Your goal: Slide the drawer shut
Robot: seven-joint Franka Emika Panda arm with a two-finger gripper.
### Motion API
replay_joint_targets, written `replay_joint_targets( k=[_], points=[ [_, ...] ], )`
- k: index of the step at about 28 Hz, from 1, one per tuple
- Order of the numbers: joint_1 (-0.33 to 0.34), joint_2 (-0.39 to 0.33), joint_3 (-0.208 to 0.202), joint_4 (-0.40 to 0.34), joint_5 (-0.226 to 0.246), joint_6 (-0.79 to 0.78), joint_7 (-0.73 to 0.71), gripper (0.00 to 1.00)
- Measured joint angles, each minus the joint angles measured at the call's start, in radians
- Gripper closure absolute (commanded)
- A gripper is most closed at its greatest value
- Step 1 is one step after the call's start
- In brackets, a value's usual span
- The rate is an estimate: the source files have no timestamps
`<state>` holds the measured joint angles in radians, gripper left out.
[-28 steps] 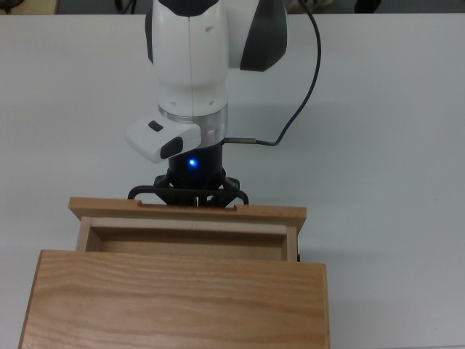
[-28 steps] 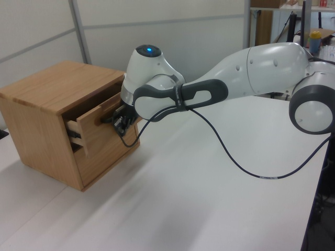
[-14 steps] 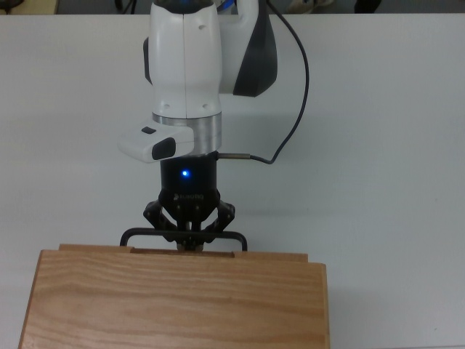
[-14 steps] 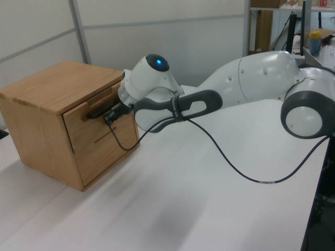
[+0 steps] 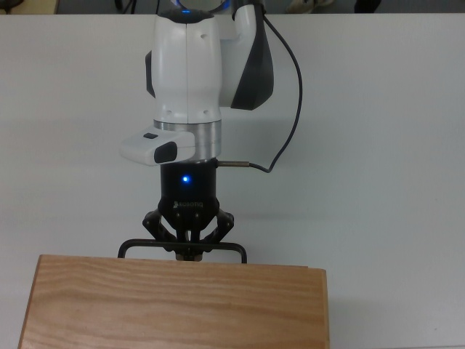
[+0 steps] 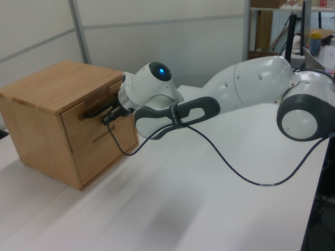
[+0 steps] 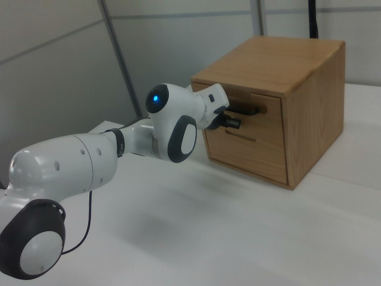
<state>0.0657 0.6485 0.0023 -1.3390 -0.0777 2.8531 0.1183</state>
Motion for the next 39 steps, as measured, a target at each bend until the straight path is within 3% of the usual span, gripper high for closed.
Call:
replay_joint_targets(
  k=[5, 12, 21, 28, 30, 33, 35, 36, 37, 39],
  points=[
    [-0.012, -0.011, -0.001, -0.004, 0.0, -0.063, -0.001, 1.0],
    [-0.019, -0.094, 0.0, -0.024, -0.001, -0.329, -0.003, 1.0],
    [-0.015, -0.261, 0.004, -0.076, -0.001, -0.707, -0.004, 1.0],
    [-0.01, -0.41, 0.035, -0.195, -0.001, -0.898, -0.02, 0.99],
    [-0.008, -0.458, 0.042, -0.239, -0.001, -0.936, -0.028, 0.86],
    [-0.008, -0.507, 0.045, -0.278, -0.001, -0.995, -0.038, 0.75],
    [-0.009, -0.536, 0.045, -0.295, -0.001, -1.034, -0.042, 0.45],
    [-0.009, -0.545, 0.045, -0.299, -0.001, -1.045, -0.046, 0.19],
    [-0.009, -0.552, 0.045, -0.303, -0.001, -1.054, -0.049, 0.0],
    [-0.011, -0.56, 0.045, -0.305, -0.001, -1.07, -0.051, 0.0]
  ],
)
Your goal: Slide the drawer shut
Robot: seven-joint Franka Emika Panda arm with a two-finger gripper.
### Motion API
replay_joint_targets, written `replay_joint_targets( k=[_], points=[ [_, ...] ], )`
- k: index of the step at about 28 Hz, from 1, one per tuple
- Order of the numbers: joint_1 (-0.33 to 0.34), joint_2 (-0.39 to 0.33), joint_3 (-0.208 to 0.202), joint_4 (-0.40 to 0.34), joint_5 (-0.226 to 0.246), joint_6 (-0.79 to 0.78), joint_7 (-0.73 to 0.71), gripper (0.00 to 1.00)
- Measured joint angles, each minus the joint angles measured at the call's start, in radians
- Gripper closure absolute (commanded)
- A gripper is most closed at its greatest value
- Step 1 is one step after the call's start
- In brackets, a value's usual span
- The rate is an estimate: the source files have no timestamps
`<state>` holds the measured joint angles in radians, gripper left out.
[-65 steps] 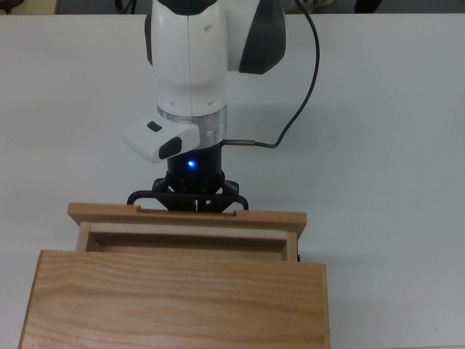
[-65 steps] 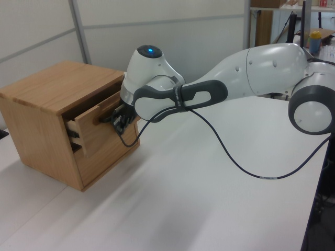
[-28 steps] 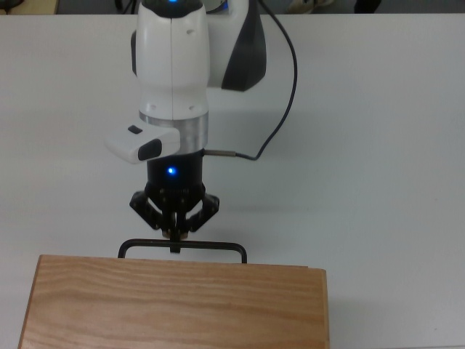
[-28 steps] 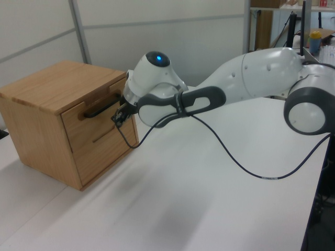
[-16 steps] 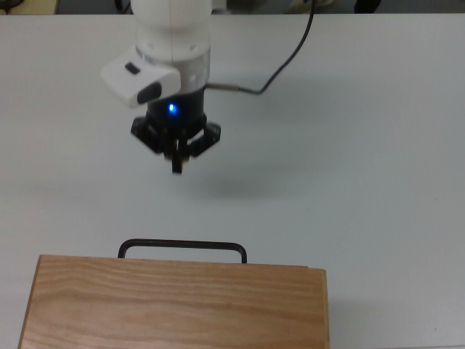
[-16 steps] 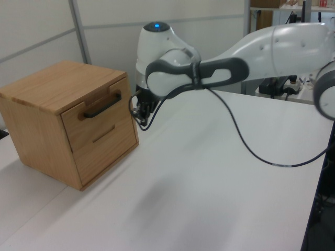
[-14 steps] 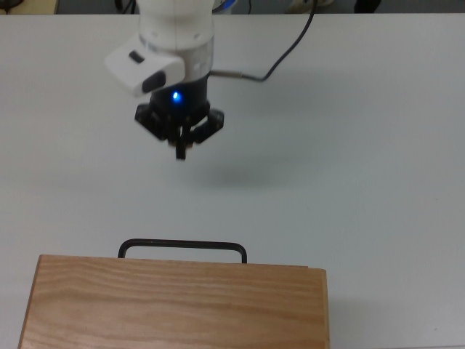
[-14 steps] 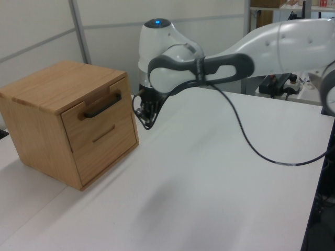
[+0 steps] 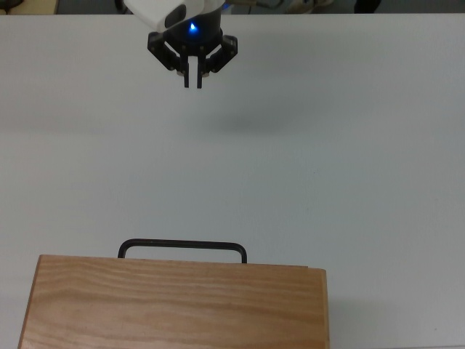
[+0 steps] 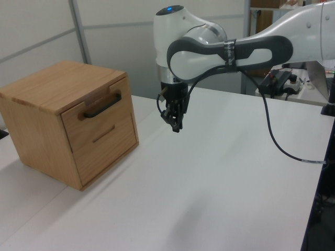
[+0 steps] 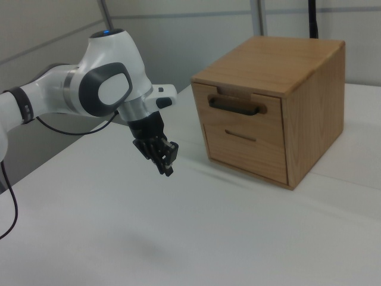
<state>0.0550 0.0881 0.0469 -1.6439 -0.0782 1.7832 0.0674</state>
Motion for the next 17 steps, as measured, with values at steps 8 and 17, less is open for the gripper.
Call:
replay_joint_targets(
  k=[8, 17],
  points=[
    [-0.005, -0.004, -0.001, -0.009, 0.0, -0.014, -0.001, 0.0],
    [-0.008, -0.03, -0.002, -0.023, 0.0, -0.02, -0.001, 0.0]
  ],
)
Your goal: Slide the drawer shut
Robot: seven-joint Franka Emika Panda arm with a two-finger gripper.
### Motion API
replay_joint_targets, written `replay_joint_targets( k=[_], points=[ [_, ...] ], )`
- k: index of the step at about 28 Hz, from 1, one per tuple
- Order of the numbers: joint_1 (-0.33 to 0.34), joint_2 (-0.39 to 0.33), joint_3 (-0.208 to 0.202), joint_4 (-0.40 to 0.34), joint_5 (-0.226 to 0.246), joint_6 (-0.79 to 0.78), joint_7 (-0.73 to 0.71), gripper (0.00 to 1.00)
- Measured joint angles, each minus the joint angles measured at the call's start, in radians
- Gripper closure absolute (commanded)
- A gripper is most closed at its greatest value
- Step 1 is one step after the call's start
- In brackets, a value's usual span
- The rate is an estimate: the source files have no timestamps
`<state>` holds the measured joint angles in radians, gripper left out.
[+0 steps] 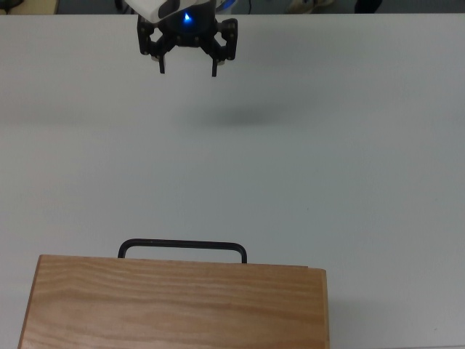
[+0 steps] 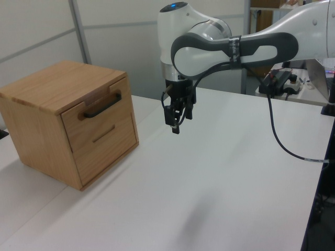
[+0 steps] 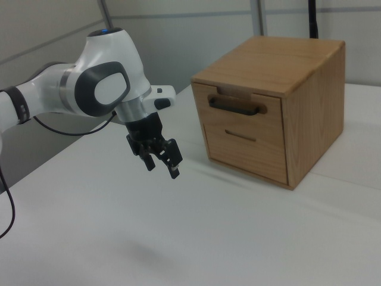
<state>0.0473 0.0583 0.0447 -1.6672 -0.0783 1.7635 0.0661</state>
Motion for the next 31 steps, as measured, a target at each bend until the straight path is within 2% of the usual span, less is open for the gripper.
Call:
replay_joint_targets(
  k=[11, 22, 31],
  points=[
    [0.0, -0.09, -0.002, -0.081, 0.012, 0.0, 0.0, 0.0],
    [-0.002, -0.095, -0.01, -0.087, 0.026, 0.0, 0.001, 0.0],
    [-0.003, -0.095, -0.03, -0.089, 0.058, 0.0, 0.002, 0.0]
  ],
)
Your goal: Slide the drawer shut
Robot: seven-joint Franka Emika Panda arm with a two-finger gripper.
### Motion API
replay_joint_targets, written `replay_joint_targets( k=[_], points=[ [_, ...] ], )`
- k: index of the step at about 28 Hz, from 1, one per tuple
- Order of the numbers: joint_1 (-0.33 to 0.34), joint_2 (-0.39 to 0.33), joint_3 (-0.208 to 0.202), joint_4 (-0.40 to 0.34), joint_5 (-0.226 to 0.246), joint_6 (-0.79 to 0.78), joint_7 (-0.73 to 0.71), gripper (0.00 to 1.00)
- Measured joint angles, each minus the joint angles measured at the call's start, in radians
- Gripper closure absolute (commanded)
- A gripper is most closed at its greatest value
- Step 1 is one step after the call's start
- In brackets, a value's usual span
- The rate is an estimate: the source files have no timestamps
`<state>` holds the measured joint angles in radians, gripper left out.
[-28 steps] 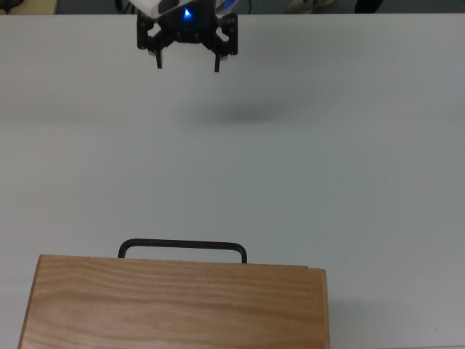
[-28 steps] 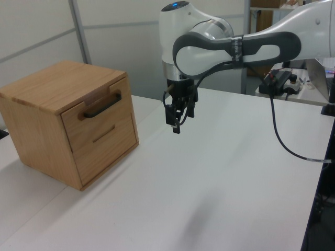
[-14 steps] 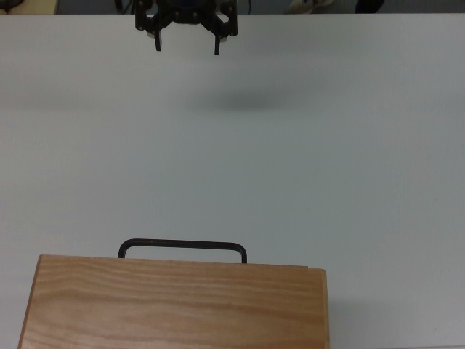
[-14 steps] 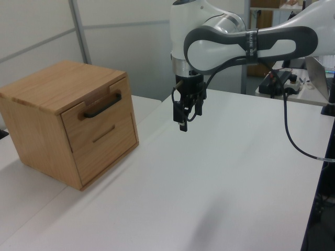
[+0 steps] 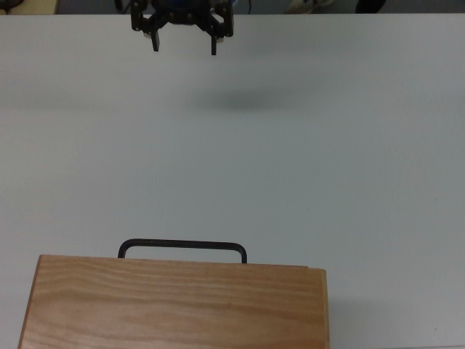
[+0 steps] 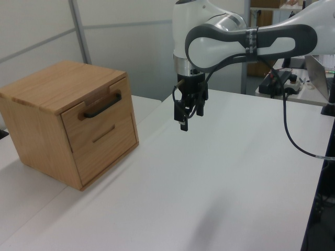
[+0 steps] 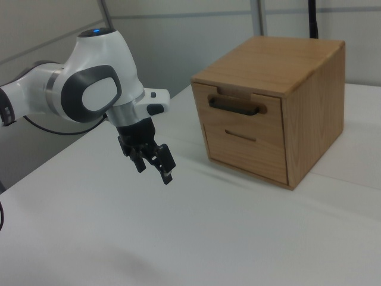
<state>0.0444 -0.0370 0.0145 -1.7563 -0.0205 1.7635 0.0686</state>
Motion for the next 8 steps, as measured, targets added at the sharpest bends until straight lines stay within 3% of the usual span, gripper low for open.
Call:
replay_joint_targets(
  k=[8],
  points=[
    [0.0, 0.0, -0.006, 0.0, 0.008, 0.0, 0.0, 0.0]
  ],
)
